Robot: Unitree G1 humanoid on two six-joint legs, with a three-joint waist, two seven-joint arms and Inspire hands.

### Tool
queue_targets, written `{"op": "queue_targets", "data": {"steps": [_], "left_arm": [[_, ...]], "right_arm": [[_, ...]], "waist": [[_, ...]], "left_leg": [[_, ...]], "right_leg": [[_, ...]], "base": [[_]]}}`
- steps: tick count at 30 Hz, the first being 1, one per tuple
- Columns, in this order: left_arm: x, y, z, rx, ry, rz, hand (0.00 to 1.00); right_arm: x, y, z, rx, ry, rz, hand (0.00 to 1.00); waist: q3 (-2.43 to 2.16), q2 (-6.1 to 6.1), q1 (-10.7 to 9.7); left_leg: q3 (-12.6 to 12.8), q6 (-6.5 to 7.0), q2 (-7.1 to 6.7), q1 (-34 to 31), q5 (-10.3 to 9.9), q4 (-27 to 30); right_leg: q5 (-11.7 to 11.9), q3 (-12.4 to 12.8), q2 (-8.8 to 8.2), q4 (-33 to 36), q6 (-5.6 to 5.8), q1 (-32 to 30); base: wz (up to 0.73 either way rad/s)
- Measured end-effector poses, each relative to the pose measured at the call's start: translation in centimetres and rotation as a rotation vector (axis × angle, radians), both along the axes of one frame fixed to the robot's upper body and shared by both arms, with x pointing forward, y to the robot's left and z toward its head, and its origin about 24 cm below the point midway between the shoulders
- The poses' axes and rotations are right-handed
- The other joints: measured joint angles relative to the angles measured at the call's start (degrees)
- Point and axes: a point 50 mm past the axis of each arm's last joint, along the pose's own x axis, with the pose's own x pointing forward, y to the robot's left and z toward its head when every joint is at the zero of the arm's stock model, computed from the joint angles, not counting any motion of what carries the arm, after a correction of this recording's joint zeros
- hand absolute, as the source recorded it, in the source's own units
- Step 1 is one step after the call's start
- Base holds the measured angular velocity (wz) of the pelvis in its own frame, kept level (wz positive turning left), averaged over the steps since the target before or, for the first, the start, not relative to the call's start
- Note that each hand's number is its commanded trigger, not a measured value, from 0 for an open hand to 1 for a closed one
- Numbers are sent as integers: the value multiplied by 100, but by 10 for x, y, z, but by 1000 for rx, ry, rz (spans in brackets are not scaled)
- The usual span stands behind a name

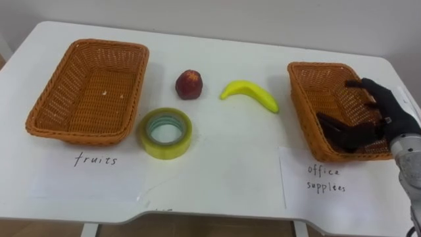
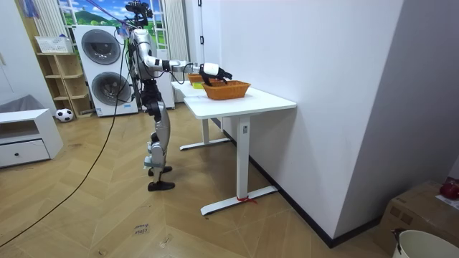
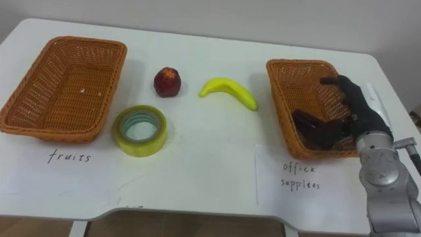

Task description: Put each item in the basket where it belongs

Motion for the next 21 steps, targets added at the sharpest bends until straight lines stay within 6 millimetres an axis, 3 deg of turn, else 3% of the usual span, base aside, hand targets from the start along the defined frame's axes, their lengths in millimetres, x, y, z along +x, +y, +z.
{"op": "queue_targets", "data": {"steps": [21], "left_arm": [[3, 1, 1, 4, -12, -2, 0]], "right_arm": [[2, 4, 8, -6, -39, 19, 0]], "waist": [[11, -45, 34]], "left_leg": [[-1, 0, -1, 3, 0, -5]], "right_leg": [[0, 4, 1, 1, 0, 0]], "base": [[0]]}}
